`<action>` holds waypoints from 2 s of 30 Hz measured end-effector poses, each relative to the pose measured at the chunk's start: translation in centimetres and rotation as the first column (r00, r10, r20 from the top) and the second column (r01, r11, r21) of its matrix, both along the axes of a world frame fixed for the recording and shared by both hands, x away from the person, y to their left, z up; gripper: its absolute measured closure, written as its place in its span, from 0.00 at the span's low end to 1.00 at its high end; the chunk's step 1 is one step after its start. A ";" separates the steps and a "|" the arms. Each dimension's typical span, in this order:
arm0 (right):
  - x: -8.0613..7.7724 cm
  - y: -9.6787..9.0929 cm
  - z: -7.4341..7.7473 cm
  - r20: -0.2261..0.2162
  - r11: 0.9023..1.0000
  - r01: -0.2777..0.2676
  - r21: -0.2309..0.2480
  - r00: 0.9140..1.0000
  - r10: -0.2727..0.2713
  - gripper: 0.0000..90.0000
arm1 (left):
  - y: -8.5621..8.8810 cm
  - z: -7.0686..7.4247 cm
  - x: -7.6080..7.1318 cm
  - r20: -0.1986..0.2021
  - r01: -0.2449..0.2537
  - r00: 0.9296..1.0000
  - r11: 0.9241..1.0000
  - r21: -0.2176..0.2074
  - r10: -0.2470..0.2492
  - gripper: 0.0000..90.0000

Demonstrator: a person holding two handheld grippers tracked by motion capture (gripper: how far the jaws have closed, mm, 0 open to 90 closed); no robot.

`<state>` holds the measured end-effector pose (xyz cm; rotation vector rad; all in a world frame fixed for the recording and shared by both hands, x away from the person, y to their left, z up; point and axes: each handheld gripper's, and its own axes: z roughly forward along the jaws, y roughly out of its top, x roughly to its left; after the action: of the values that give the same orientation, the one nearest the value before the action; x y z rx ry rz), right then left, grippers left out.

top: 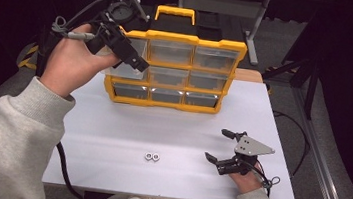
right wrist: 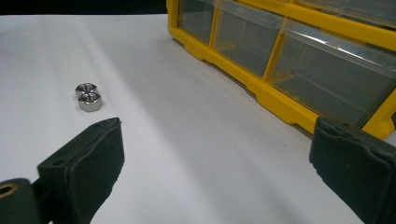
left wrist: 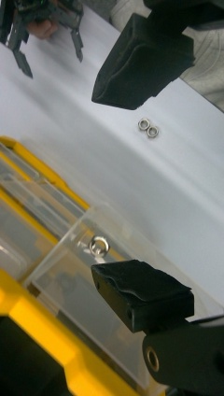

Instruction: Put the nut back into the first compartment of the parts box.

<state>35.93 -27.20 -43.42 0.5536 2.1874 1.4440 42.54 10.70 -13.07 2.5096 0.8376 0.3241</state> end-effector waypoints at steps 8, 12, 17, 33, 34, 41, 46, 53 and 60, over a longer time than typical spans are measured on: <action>-0.1 -0.2 0.2 0.008 1.000 0.003 0.018 1.000 -0.003 0.04 | -1.1 -2.0 -1.5 -0.026 0.072 0.997 0.997 0.020 -0.072 0.18; -0.1 -0.2 0.2 0.007 1.000 0.008 0.024 1.000 -0.008 0.03 | -1.8 -3.3 -2.3 -0.032 0.111 0.994 0.993 0.046 -0.109 0.18; -0.1 -0.3 0.2 0.010 1.000 0.008 0.027 1.000 -0.008 0.03 | -2.9 -5.2 -3.7 -0.042 0.172 0.985 0.982 0.076 -0.169 0.18; -0.2 -0.3 0.2 0.010 1.000 0.002 0.027 1.000 -0.002 0.03 | -5.4 -12.9 -4.7 -0.127 0.270 0.960 0.948 0.170 -0.251 0.16; -0.2 -0.2 0.2 0.010 1.000 0.002 0.027 1.000 -0.002 0.03 | -5.4 -13.4 -4.7 -0.133 0.273 0.958 0.947 0.171 -0.253 0.16; -0.2 -0.2 0.2 0.010 1.000 0.002 0.028 1.000 -0.002 0.03 | -5.7 -16.4 -4.6 -0.162 0.274 0.955 0.946 0.174 -0.247 0.17; -0.1 -0.2 0.2 0.009 1.000 0.001 0.026 1.000 -0.001 0.03 | -6.1 -18.9 -4.4 -0.199 0.297 0.944 0.940 0.170 -0.262 0.21; -0.1 -0.2 0.2 0.008 1.000 0.000 0.026 1.000 0.000 0.03 | -6.3 -21.7 -4.0 -0.231 0.297 0.938 0.942 0.153 -0.259 0.18; -0.1 -0.1 0.1 0.004 1.000 -0.006 0.025 1.000 0.005 0.03 | -6.4 -24.1 -4.0 -0.241 0.320 0.930 0.935 0.155 -0.278 0.17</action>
<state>35.80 -27.34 -43.29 0.5536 2.1723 1.4761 38.50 4.33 -37.22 2.8414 0.5026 0.0293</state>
